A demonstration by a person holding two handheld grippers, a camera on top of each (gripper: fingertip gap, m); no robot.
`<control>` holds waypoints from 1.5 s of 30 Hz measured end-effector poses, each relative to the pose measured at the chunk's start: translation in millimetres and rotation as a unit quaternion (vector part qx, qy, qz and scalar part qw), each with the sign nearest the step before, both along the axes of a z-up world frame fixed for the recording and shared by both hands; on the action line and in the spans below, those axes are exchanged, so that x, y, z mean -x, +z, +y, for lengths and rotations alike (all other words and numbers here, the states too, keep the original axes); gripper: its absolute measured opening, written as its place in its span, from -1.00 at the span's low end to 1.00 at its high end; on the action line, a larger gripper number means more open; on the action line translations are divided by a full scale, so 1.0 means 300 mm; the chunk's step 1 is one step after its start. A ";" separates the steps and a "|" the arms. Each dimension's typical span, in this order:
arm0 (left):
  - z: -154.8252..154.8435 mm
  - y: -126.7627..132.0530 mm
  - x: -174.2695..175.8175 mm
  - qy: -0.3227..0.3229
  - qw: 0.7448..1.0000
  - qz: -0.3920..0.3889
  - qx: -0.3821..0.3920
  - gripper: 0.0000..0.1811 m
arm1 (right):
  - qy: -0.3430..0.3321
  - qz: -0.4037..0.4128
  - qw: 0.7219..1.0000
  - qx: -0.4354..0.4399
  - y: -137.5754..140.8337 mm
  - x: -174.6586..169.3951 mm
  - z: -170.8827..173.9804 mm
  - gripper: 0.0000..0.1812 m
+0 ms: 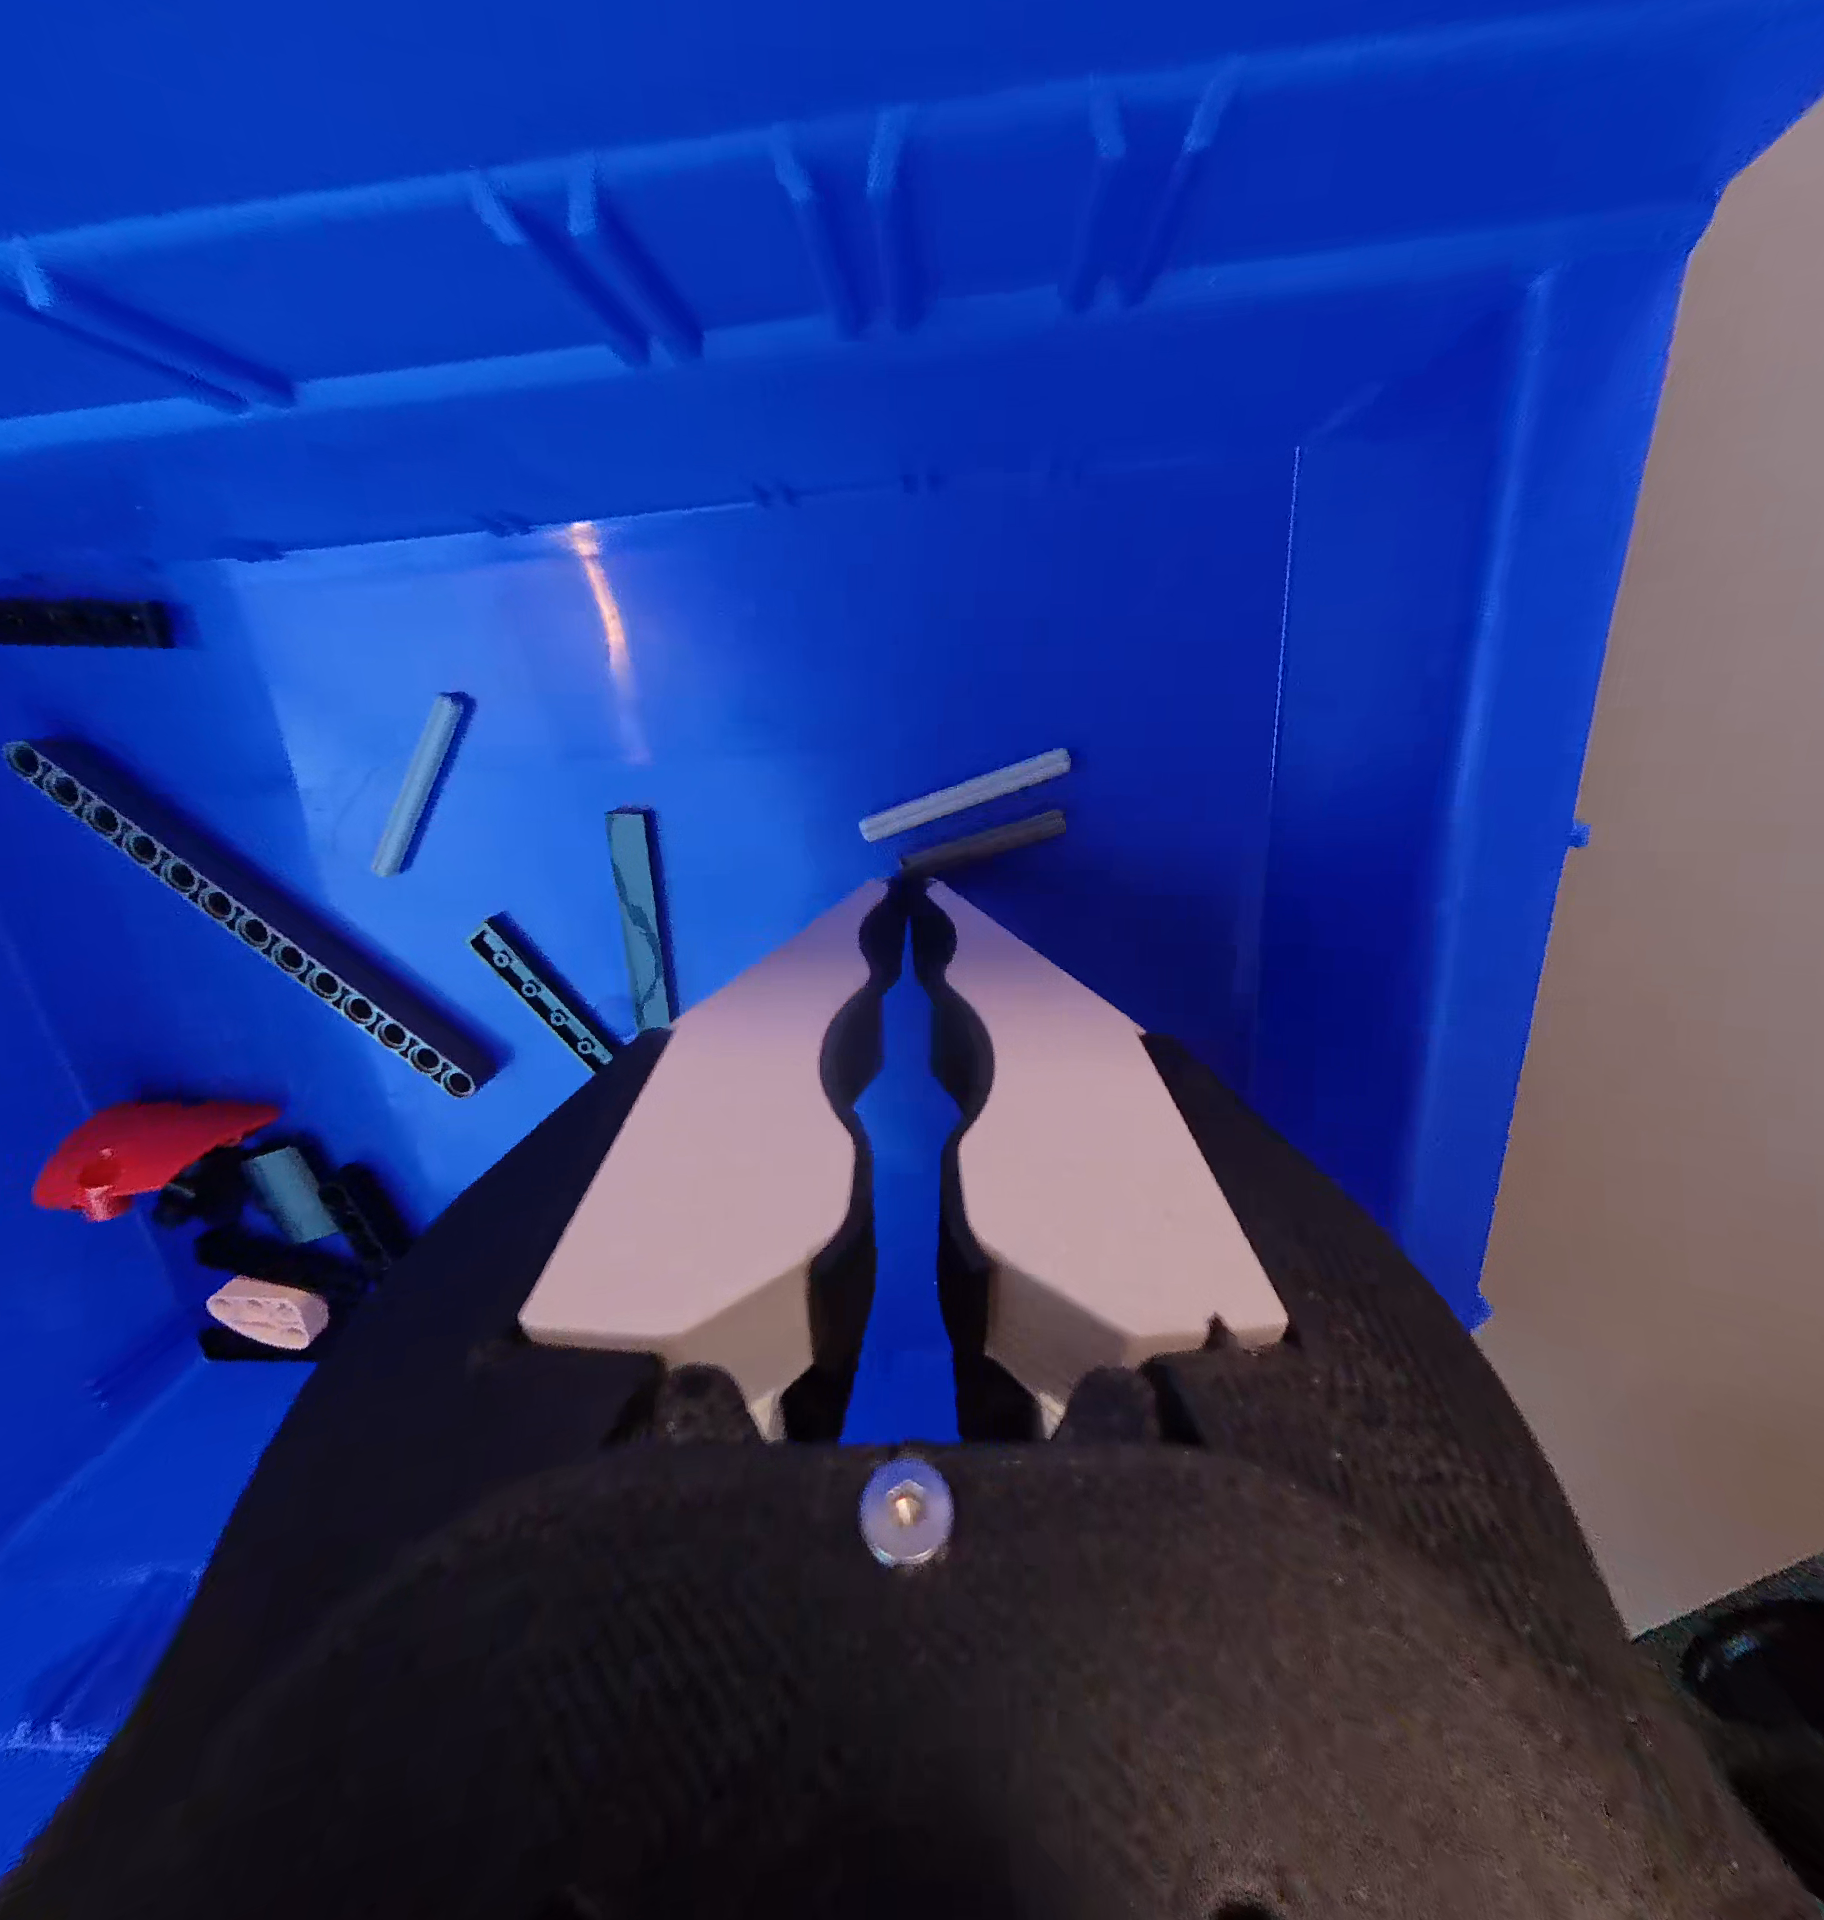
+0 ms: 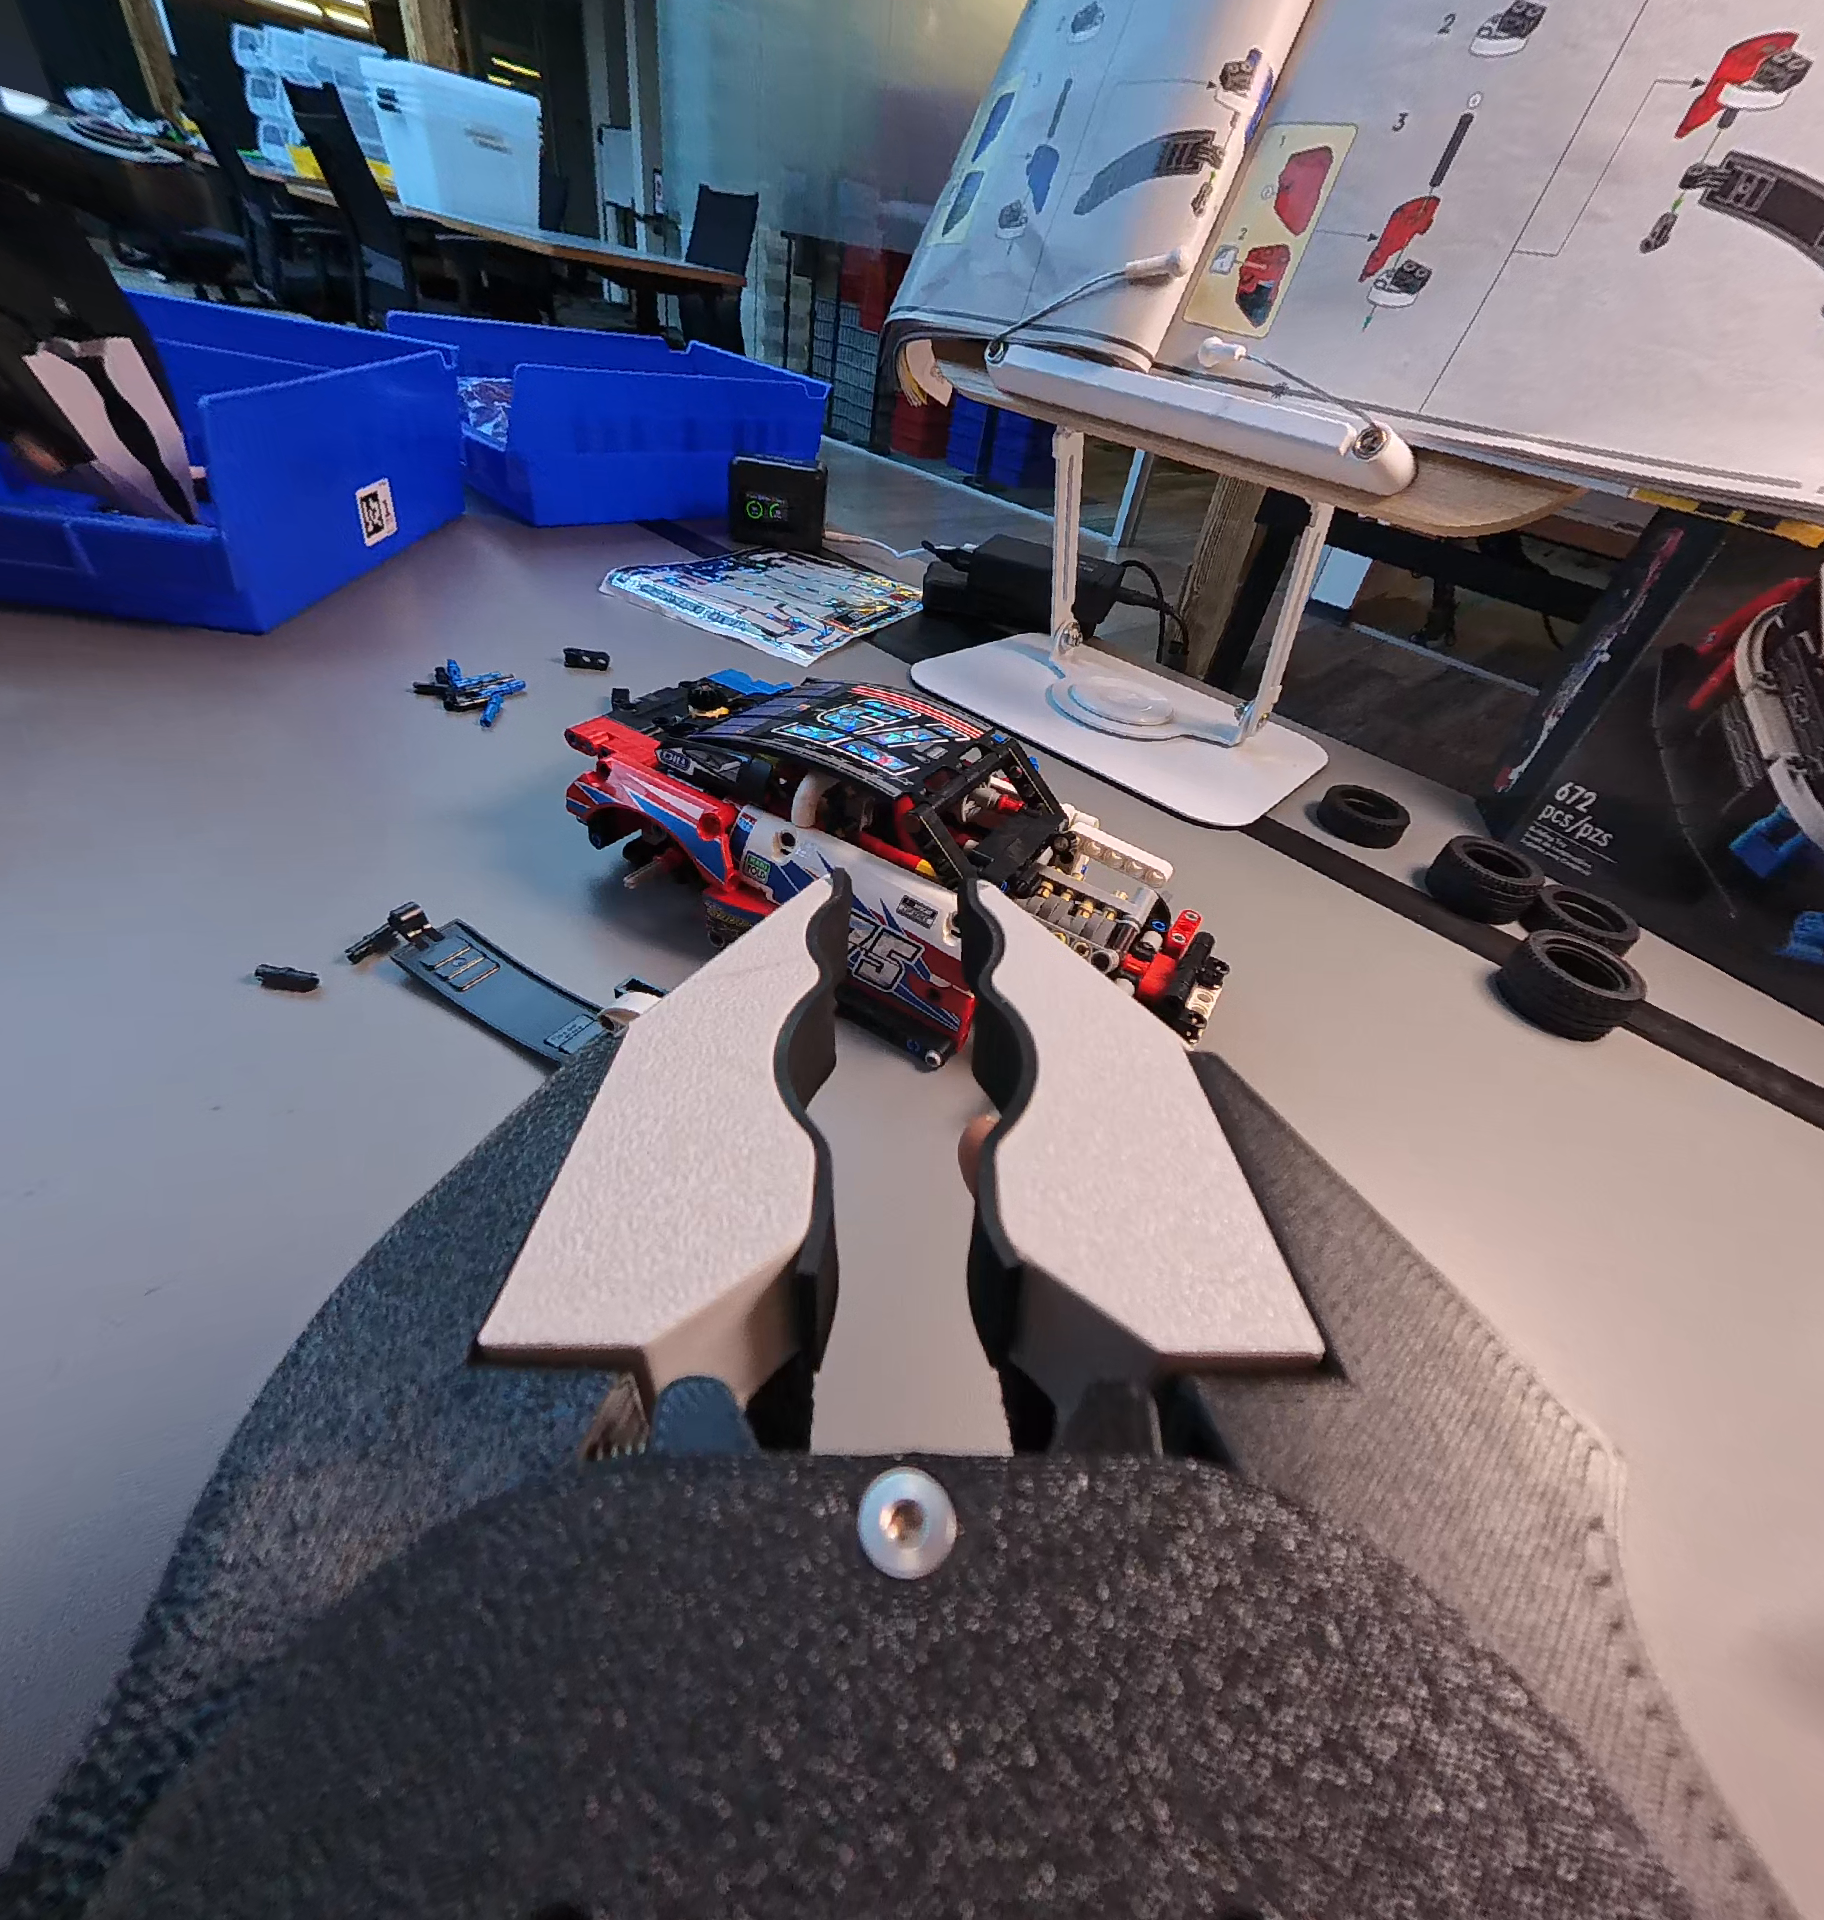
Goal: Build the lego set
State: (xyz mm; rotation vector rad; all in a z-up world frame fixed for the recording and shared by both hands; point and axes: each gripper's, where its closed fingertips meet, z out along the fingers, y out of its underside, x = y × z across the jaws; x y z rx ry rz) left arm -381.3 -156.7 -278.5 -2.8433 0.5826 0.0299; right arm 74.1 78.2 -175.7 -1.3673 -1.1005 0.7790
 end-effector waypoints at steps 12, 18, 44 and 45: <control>-0.018 0.019 -0.043 -0.100 0.995 0.010 -0.013 -0.81 | 0.000 -0.006 1.000 -0.002 -0.008 0.003 -0.001 -0.80; -0.026 0.000 -0.058 -0.112 0.994 0.001 -0.007 -0.87 | 0.000 -0.009 1.000 -0.002 -0.012 0.003 -0.001 -0.80; 0.437 0.507 -1.191 0.054 0.642 -0.717 -0.266 -1.00 | 0.144 0.030 0.989 0.003 0.099 0.206 -0.361 -0.86; 0.443 0.500 -1.220 0.056 0.633 -0.727 -0.260 -1.00 | 0.140 0.036 0.989 0.025 0.099 0.215 -0.369 -0.86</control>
